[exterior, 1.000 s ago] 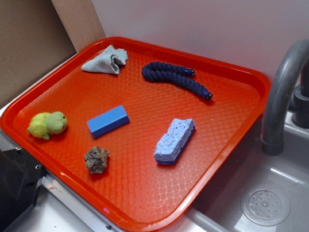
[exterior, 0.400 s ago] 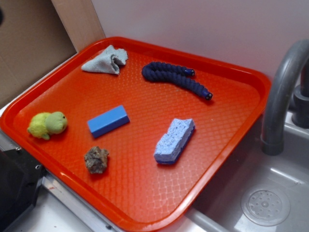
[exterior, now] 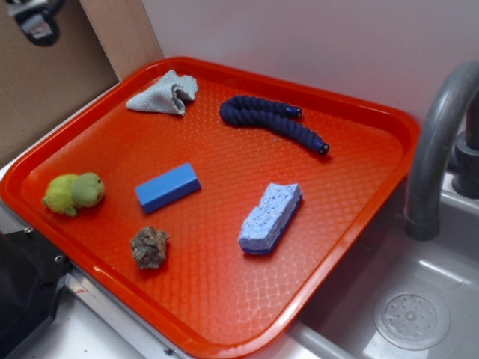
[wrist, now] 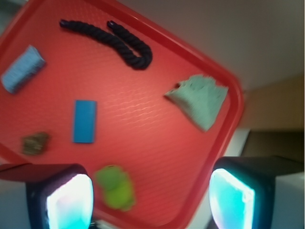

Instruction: Grab the blue cloth.

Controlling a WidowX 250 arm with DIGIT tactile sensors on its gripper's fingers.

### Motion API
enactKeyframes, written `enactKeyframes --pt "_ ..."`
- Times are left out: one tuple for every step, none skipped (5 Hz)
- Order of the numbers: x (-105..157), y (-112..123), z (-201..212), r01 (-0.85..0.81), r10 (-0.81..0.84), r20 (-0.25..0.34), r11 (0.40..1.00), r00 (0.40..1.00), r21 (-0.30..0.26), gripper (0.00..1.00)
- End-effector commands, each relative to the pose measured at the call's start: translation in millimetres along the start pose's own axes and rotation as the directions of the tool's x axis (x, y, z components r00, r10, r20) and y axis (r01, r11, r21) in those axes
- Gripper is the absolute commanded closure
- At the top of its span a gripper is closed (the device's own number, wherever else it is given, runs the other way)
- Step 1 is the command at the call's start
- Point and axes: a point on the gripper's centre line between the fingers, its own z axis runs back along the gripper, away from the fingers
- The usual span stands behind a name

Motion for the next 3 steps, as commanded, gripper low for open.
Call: enactKeyframes --pt "33.2 32.2 -59.1 0.256 -0.252 -0.077 0.965 0.965 0.046 0.00" --pt "43.2 33.8 -92.6 0.300 -0.296 -0.106 0.954 0.949 0.022 0.00" --pt "47.6 37.8 -123.1 0.314 -0.310 -0.120 0.949 0.943 0.020 0.00"
